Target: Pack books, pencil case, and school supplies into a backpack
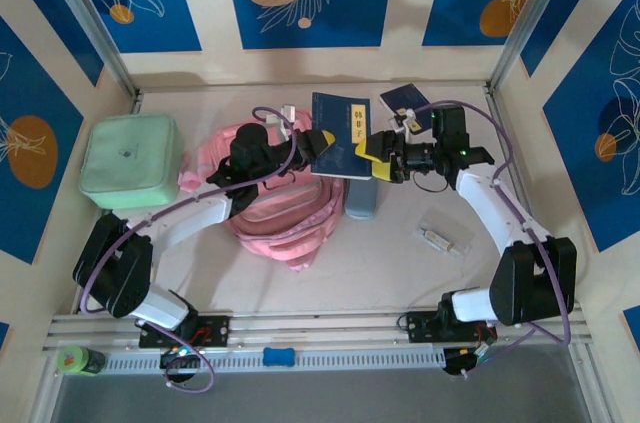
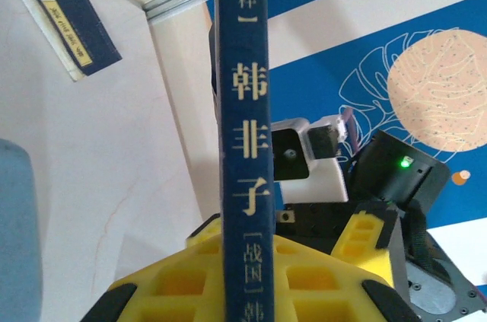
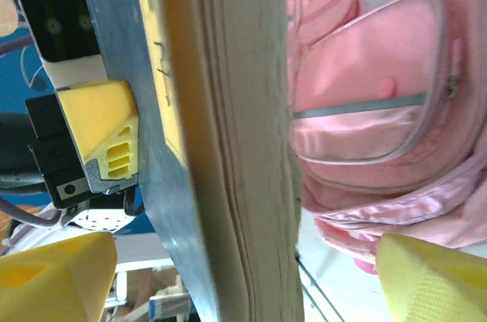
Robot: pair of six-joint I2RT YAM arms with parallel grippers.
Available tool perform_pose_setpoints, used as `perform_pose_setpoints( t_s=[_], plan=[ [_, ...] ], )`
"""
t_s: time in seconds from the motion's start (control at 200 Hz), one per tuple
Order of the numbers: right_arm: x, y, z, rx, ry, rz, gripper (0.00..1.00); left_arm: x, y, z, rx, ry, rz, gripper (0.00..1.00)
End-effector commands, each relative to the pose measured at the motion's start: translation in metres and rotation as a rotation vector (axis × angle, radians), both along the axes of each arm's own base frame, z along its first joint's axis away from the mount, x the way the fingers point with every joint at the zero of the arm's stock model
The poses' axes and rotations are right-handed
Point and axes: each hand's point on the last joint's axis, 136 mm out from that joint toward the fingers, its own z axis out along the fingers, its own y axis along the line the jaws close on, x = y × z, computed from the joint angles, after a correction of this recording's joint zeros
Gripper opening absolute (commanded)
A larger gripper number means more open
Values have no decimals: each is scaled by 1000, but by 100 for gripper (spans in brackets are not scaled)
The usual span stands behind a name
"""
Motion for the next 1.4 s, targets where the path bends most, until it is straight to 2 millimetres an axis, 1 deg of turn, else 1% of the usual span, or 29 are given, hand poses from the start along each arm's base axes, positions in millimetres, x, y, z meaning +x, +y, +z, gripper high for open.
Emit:
perform_pose_setpoints(
  t_s=[0.0, 0.075, 0.14, 0.2, 0.26, 0.285, 0.36, 0.485, 0.57, 0.605, 0.645, 0.7, 0.77, 0.81, 0.9, 0.945, 1.035, 1.106, 1.181, 1.261, 1.396],
  plan=[
    [-9, 12, 20, 113, -21, 91, 87, -1, -5, 29, -63, -75, -18, 0],
    [-18, 17, 34, 145, -61, 131, 84, 0, -3, 22, -22, -75, -4, 0],
    [-24, 19, 42, 150, -79, 142, 75, 1, 1, 12, 33, -64, 14, 0],
    [-24, 18, 41, 134, -72, 128, 64, 3, 5, 7, 59, -63, 32, 0],
    [-25, 20, 37, 119, -68, 133, 59, 3, 6, 5, 75, -69, 38, 0],
    [-25, 21, 36, 109, -67, 134, 54, 2, 6, 5, 84, -71, 37, 0],
    [-24, 26, 31, 76, -53, 128, 34, 3, 7, -4, 111, -55, 39, 0],
    [-17, 26, 24, 42, -43, 99, 17, 1, 10, -12, 141, -65, 39, 0],
    [-16, 25, 22, 29, -31, 97, 7, 1, 16, -19, 204, -63, 49, 4],
    [-15, 25, 20, 21, -25, 98, 3, 0, 17, -18, 213, -77, 49, 10],
    [-14, 22, 19, 4, -16, 90, 0, -1, 19, -18, 226, -91, 44, 20],
    [-13, 17, 19, -14, -18, 75, 0, -4, 24, -20, 255, -101, 42, 30],
    [-13, 10, 19, -35, -20, 55, 0, -9, 33, -26, 325, -126, 39, 38],
    [-12, 5, 16, -67, -18, 35, 0, -14, 40, -33, 402, -145, 34, 42],
    [-14, -6, 7, -150, -20, 4, 0, -25, 62, -53, 596, -176, 30, 49],
    [-14, -12, 3, -182, -15, -11, 0, -31, 74, -66, 700, -186, 18, 52],
    [-17, -22, -3, -209, 1, -39, 0, -44, 95, -89, 879, -219, -23, 57],
    [-18, -32, -15, -254, 39, -75, 0, -51, 109, -105, 1007, -237, -55, 60],
    [-19, -38, -26, -274, 67, -102, 0, -58, 113, -117, 1080, -270, -114, 64],
    [-22, -41, -36, -280, 91, -114, 0, -63, 111, -129, 1142, -301, -179, 67],
    [-22, -52, -54, -311, 137, -160, 0, -59, 101, -144, 1281, -368, -272, 70]
  ],
)
